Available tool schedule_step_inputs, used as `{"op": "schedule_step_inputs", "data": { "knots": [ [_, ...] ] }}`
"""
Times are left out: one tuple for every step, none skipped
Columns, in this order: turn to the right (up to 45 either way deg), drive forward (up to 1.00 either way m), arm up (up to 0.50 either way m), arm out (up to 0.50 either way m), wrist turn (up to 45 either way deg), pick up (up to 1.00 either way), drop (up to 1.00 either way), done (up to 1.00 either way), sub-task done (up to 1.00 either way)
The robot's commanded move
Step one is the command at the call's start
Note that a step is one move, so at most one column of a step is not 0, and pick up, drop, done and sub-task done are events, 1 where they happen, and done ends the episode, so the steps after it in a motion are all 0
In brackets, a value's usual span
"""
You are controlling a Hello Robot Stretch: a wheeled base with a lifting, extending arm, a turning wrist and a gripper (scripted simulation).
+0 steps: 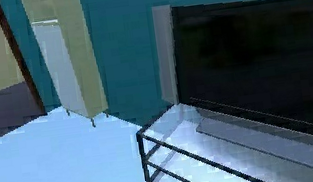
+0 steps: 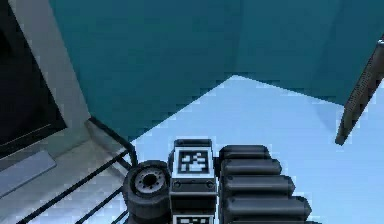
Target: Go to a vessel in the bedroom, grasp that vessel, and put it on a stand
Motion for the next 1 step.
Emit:
{"op": "schedule_step_inputs", "data": {
  "knots": [
    [0.0,0.30,0.00,0.00,0.0,0.00,0.00,0.00,0.00]
  ]
}}
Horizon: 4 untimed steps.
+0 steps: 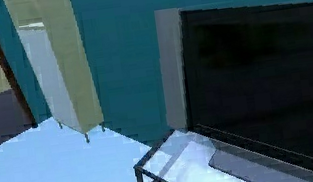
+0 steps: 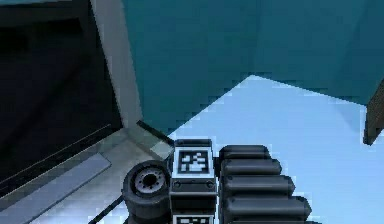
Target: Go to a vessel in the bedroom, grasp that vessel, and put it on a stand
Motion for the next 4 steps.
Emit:
{"op": "schedule_step_inputs", "data": {
  "knots": [
    [-45.0,0.00,0.00,0.00,0.0,0.00,0.00,0.00,0.00],
    [-45.0,0.00,0.00,0.00,0.0,0.00,0.00,0.00,0.00],
    [-6.0,0.00,0.00,0.00,0.0,0.00,0.00,0.00,0.00],
    [45.0,0.00,0.00,0.00,0.0,0.00,0.00,0.00,0.00]
  ]
}}
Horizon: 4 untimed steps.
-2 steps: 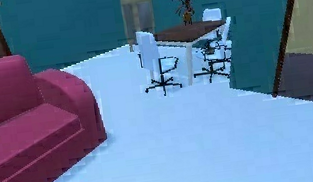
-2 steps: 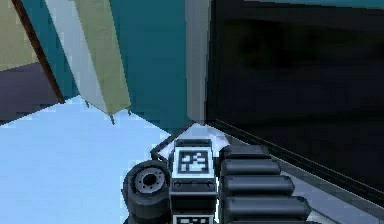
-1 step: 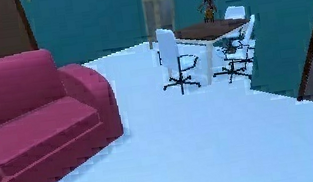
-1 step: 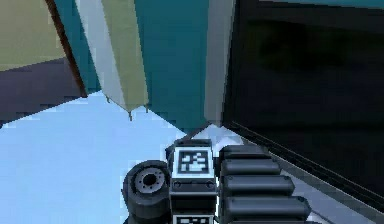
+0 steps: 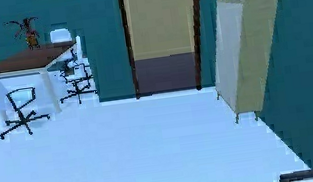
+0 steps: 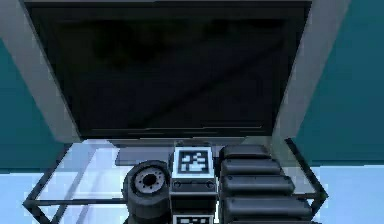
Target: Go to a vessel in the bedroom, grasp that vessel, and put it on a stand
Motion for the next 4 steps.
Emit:
{"op": "schedule_step_inputs", "data": {
  "knots": [
    [30.0,0.00,0.00,0.00,0.0,0.00,0.00,0.00,0.00],
    [0.0,0.00,0.00,0.48,0.0,0.00,0.00,0.00,0.00],
    [0.0,0.00,0.00,0.00,39.0,0.00,0.00,0.00,0.00],
    [0.0,0.00,0.00,0.00,39.0,0.00,0.00,0.00,0.00]
  ]
}}
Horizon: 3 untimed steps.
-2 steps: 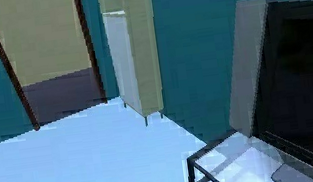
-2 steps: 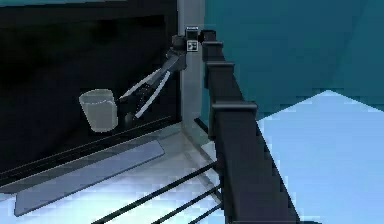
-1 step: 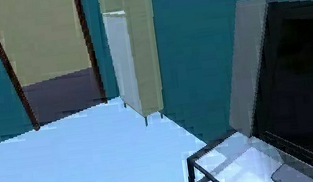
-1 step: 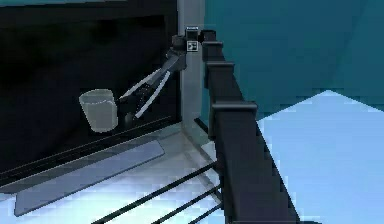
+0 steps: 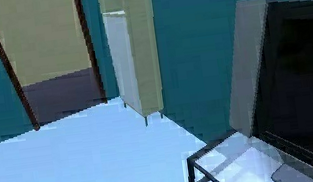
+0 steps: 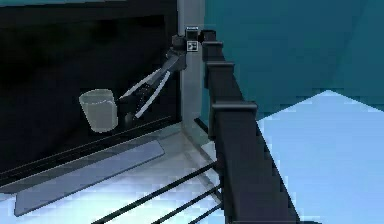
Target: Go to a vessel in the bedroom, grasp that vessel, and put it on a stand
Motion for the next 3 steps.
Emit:
{"op": "schedule_step_inputs", "data": {
  "knots": [
    [0.0,0.00,0.00,0.00,0.0,0.00,1.00,0.00,0.00],
    [0.0,0.00,0.00,-0.10,0.0,0.00,0.00,0.00,0.00],
    [0.0,0.00,0.00,0.00,0.0,0.00,0.00,1.00,0.00]
  ]
}}
